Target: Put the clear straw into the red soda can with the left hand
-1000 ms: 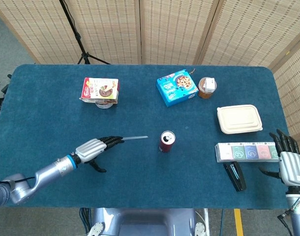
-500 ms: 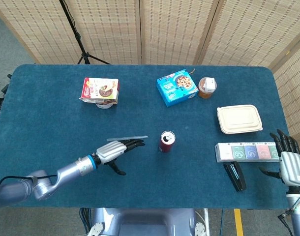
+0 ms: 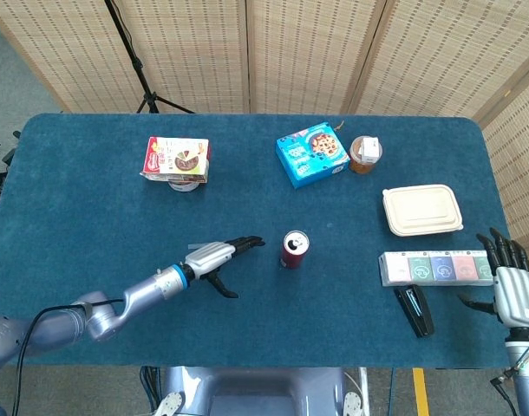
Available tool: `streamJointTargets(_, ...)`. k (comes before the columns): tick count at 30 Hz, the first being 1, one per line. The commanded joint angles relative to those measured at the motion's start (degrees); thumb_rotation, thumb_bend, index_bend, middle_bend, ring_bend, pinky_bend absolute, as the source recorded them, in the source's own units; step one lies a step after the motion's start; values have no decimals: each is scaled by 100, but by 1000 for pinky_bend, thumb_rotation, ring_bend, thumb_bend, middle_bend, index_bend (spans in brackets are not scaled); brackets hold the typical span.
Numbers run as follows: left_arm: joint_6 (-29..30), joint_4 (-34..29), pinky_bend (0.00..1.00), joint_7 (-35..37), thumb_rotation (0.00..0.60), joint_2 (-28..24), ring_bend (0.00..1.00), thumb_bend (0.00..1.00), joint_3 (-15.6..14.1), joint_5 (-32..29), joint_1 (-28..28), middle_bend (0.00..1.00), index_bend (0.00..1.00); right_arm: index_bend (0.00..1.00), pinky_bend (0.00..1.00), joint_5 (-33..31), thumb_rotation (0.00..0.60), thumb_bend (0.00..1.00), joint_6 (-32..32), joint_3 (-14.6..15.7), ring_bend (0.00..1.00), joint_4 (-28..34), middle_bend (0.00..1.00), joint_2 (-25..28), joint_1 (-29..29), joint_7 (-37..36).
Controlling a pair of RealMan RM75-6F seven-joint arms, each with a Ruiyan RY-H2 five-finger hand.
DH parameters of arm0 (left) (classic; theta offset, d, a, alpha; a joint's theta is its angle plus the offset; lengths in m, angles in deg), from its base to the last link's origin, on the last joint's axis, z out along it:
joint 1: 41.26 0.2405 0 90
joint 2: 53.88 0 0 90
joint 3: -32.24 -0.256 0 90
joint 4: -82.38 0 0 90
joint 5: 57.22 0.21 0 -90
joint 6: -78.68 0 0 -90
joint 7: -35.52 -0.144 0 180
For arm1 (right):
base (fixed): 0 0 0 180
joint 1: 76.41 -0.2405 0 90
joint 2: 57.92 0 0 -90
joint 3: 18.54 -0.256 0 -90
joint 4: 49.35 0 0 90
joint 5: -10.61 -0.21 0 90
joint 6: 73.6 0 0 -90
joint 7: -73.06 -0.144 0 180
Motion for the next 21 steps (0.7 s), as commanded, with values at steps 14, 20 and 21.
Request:
streamJointTargets(14,-145,940,133,761,600,711,0,0,95,-112,-227,0,0,88,0,-68,600,0,-121,11,0,-72,0,-46,-42,50)
streamJointTargets(20,17,1246,133,803,600,803,0,0,156,-143,-211,0,0,90,0,-118,600,0,-164,4,0,-96,0,-65,-53,76)
streamJointTargets(21,42,1287,133,812,600,802,0,0,164,-155,-201,0,0,90,0,-120,600,0,-168,6,0,-98,0,-68,-54,84)
